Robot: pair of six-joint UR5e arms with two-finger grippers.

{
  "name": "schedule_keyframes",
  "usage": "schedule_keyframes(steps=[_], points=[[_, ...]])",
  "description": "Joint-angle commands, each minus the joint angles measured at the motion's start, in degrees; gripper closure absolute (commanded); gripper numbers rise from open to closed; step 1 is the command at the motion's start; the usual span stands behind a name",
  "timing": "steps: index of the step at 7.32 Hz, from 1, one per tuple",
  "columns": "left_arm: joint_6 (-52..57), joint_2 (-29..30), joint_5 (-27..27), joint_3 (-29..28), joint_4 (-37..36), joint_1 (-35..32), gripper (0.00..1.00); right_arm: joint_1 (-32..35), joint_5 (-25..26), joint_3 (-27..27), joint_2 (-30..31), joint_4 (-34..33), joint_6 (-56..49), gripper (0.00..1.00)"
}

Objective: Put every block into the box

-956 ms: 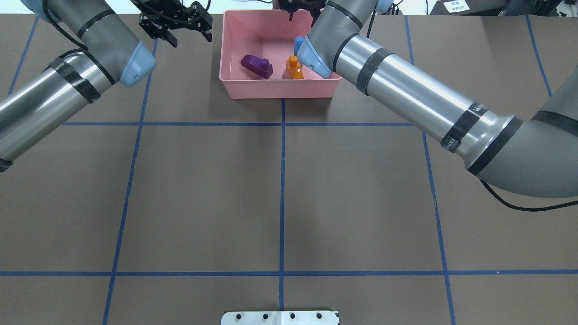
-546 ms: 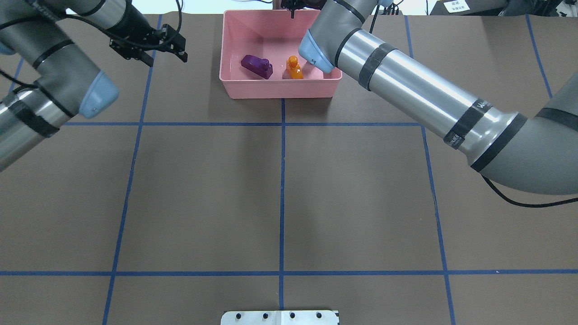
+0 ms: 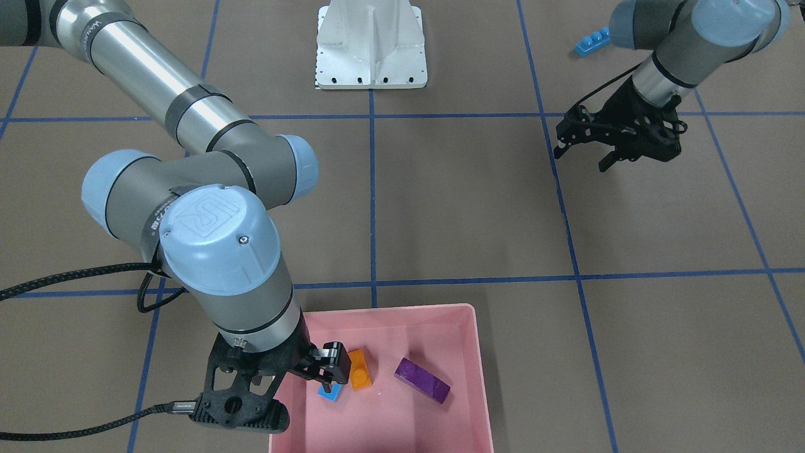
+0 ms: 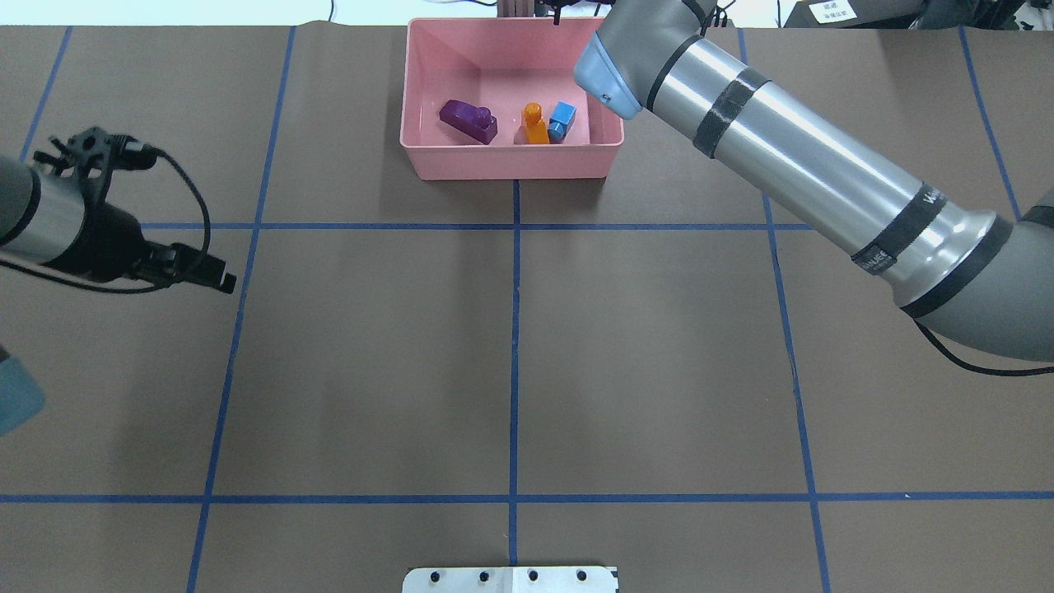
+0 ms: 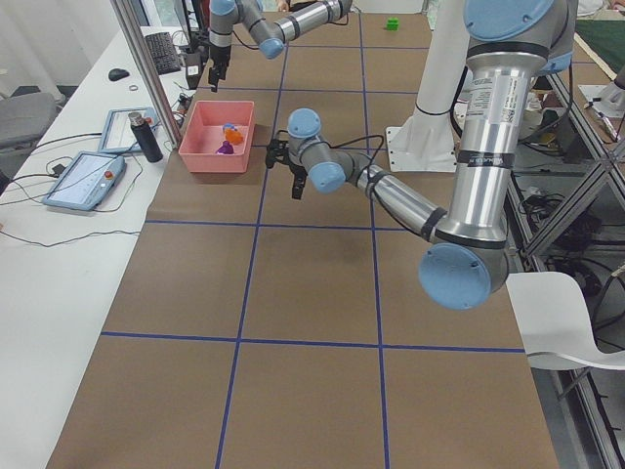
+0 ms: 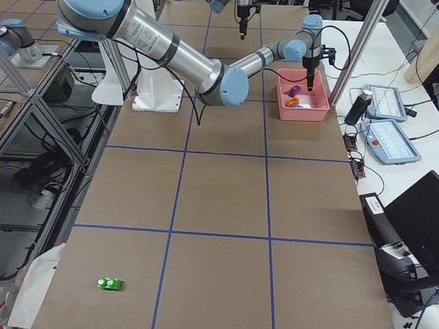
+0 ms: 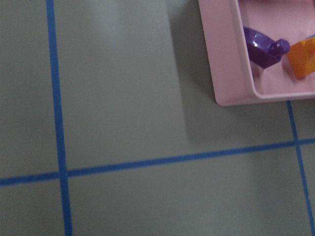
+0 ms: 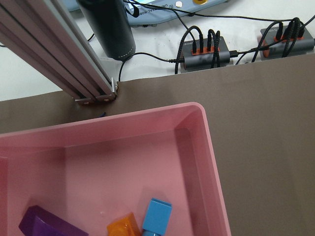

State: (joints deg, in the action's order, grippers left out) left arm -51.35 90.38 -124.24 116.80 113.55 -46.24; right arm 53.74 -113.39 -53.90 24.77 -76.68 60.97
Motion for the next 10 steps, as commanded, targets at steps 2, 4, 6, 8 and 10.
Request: schedule_keyframes(steps=[2, 4, 6, 8, 10], points=[[0.20, -17.66, 6.82, 11.67, 0.09, 18.33, 0.01, -0.04, -0.07, -4.00, 3.43, -0.13, -0.06, 0.00], [0.11, -23.90, 17.91, 12.31, 0.18, 33.59, 0.01, -0.13, -0.07, -5.60, 4.94, -0.13, -0.06, 0.00], [0.02, -30.50, 20.80, 12.31, 0.18, 42.25, 0.00, -0.57, -0.07, -5.78, 5.64, 0.13, -0.06, 0.00], [-0.15, -32.01, 21.75, 12.13, 0.18, 50.07, 0.00, -1.27, 0.10, -5.78, 5.64, 0.13, 0.03, 0.00], [-2.42, -31.75, 24.05, 11.78, 0.27, 56.58, 0.00, -1.62, 0.19, -5.78, 5.55, 0.31, 0.03, 0.00]])
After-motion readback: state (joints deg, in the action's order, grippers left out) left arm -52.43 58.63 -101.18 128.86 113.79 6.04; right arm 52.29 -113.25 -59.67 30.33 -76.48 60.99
